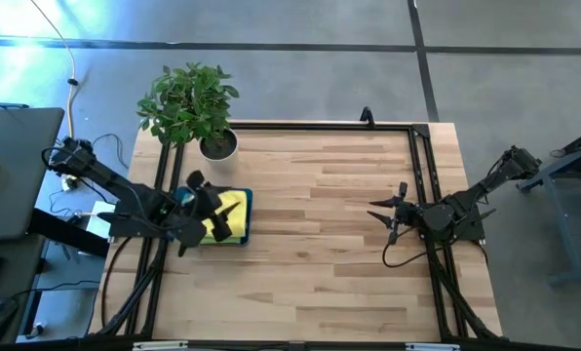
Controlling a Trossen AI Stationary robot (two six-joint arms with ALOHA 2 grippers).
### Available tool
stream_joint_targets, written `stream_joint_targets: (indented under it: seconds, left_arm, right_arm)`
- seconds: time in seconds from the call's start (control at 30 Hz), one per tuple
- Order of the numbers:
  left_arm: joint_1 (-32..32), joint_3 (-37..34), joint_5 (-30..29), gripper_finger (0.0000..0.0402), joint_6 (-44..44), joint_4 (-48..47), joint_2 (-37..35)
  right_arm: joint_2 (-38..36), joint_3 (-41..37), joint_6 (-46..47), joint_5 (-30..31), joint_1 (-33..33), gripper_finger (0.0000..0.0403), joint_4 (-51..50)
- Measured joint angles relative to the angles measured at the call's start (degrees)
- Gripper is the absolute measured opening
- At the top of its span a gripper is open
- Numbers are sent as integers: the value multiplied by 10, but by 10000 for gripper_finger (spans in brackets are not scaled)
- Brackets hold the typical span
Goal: Fold microfiber towels
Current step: Return to Home Position
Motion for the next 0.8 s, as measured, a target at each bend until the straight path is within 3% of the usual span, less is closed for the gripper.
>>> stream_joint_targets:
  seconds: [0.2, 0.4, 0.6, 0.8]
  left_arm:
    - [30, -127, 69, 202, 134, 282, -19]
    - [133, -216, 196, 203, 230, 494, -30]
    - [250, -256, 350, 203, 238, 526, -62]
    - [293, -293, 378, 203, 225, 508, -161]
  right_arm:
    - [0, 0, 0, 0, 0, 116, 0]
    - [0, 0, 0, 0, 0, 116, 0]
    - [0, 0, 0, 0, 0, 116, 0]
    - [0, 0, 0, 0, 0, 116, 0]
